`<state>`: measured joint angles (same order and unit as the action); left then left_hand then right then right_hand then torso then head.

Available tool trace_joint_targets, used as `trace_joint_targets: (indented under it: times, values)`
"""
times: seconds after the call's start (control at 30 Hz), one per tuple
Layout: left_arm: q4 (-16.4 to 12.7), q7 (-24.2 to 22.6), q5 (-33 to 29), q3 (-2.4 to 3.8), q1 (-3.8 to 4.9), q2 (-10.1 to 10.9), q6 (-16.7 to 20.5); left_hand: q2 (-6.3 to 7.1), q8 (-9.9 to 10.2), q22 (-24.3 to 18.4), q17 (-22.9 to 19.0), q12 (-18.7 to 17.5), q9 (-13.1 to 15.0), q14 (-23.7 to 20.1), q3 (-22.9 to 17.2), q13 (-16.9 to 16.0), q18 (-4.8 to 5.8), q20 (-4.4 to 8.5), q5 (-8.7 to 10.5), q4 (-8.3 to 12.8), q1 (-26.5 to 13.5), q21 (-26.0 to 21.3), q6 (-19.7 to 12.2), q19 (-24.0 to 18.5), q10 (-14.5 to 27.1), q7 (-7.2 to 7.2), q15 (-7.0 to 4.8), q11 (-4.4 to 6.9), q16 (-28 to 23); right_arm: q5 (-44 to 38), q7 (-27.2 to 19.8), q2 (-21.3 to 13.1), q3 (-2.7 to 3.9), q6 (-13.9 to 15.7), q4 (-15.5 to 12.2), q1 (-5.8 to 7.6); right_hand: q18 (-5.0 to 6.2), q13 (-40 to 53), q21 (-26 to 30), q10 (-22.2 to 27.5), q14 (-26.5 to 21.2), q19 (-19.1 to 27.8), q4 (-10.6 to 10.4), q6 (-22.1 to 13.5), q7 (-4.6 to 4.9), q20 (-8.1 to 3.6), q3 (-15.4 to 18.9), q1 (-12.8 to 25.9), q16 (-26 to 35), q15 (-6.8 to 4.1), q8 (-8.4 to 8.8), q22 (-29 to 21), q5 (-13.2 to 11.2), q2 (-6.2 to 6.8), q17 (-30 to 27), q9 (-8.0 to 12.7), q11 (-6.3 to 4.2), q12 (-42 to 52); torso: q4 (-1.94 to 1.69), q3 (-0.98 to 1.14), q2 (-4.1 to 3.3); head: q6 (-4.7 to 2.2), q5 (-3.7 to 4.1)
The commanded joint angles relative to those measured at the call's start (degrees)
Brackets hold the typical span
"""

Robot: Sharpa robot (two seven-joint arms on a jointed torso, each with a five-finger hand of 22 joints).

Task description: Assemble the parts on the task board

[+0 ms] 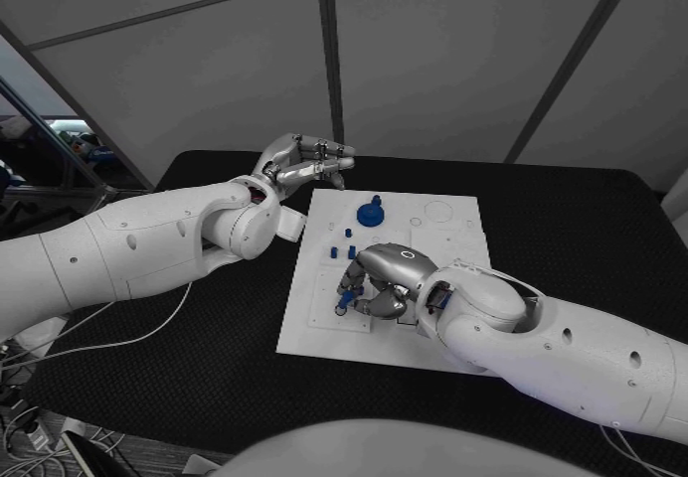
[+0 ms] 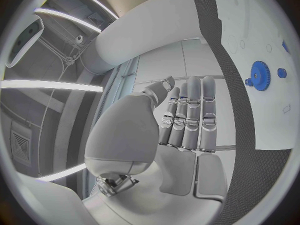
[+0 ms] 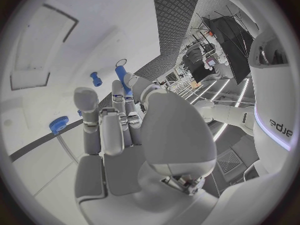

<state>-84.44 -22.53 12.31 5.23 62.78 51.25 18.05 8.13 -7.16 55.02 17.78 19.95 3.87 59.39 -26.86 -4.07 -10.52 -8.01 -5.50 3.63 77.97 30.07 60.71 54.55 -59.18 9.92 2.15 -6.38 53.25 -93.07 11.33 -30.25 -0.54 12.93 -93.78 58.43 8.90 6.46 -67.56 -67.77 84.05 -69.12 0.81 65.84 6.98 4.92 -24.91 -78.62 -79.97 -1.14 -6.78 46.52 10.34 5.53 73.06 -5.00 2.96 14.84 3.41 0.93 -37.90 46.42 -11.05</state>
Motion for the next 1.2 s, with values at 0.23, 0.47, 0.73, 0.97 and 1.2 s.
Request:
trace_joint_targets:
  times: [0.23,0.47,0.73,0.97,1.2]
  values:
    - [0.04,-0.14,-0.09,0.06,0.09,-0.06,-0.78,-0.51,0.16,-0.05,-0.06,0.36,-0.03,0.01,0.40,0.07,0.09,-0.23,0.13,0.08,-0.13,-0.28,-0.45,0.26,0.43,0.01,0.30,-0.16,-0.21,-1.01,-0.74,0.38,-0.08,-1.12,-0.10,-0.11,-0.98,0.06,-0.28,-0.26,2.66,-0.04,-0.28,0.35,0.03,-0.16,0.13,0.12,-0.23,-0.20,-0.18,0.05,0.19,-0.39,0.08,-0.74,0.10,-0.03,0.01,-0.02,-0.05,0.09,-0.15]
    - [0.05,-0.13,-0.09,0.06,0.09,-0.08,-0.83,-0.51,0.16,-0.05,-0.06,0.36,-0.03,0.01,0.40,0.07,0.09,-0.23,0.13,0.08,-0.13,-0.28,-0.45,0.26,0.43,0.01,0.30,-0.16,-0.21,-0.83,-0.80,0.63,-0.19,-1.88,0.14,-0.19,-0.99,0.07,-0.29,-0.25,2.65,-0.05,-0.28,0.35,0.03,-0.15,0.13,0.10,-0.22,-0.20,-0.17,0.08,0.23,-0.43,0.07,-0.75,0.11,-0.05,0.02,-0.01,-0.03,0.13,-0.51]
    - [0.01,-0.11,-0.09,0.06,0.09,-0.03,-0.86,-0.51,0.16,-0.05,-0.06,0.36,-0.03,0.01,0.40,0.07,0.09,-0.23,0.13,0.08,-0.13,-0.28,-0.45,0.26,0.43,0.01,0.30,-0.16,-0.21,-0.79,-0.75,0.98,-1.07,-2.23,0.49,-0.27,-1.00,0.08,-0.31,-0.25,2.66,-0.07,-0.28,0.35,0.04,-0.15,0.14,0.10,-0.25,-0.20,-0.17,0.14,0.25,-0.45,0.11,-0.76,0.11,-0.06,0.04,-0.05,-0.06,0.31,-0.55]
    - [-0.06,-0.09,-0.09,0.06,0.09,0.01,-0.89,-0.51,0.16,-0.05,-0.06,0.36,-0.03,0.01,0.40,0.07,0.09,-0.23,0.13,0.08,-0.13,-0.28,-0.45,0.26,0.43,0.01,0.30,-0.16,-0.21,-1.13,-0.43,1.27,-1.36,-2.49,1.26,-0.38,-1.00,0.08,-0.31,-0.25,2.66,-0.07,-0.28,0.35,0.04,-0.15,0.14,0.10,-0.25,-0.20,-0.17,0.14,0.25,-0.45,0.11,-0.76,0.11,-0.06,0.06,0.00,-0.08,0.47,-0.70]
    - [-0.08,-0.03,-0.09,0.06,0.09,0.06,-0.94,-0.51,0.16,-0.05,-0.06,0.36,-0.03,0.01,0.40,0.07,0.09,-0.23,0.13,0.08,-0.13,-0.28,-0.45,0.26,0.43,0.01,0.30,-0.16,-0.21,-1.72,-0.11,1.54,-1.43,-2.74,1.91,-0.50,-0.97,0.09,-0.24,-0.24,2.64,0.00,-0.29,0.33,0.05,-0.15,0.16,0.10,-0.20,-0.19,-0.16,0.00,0.27,-0.48,0.03,-0.76,0.12,-0.07,0.01,-0.03,-0.04,0.61,-0.67]
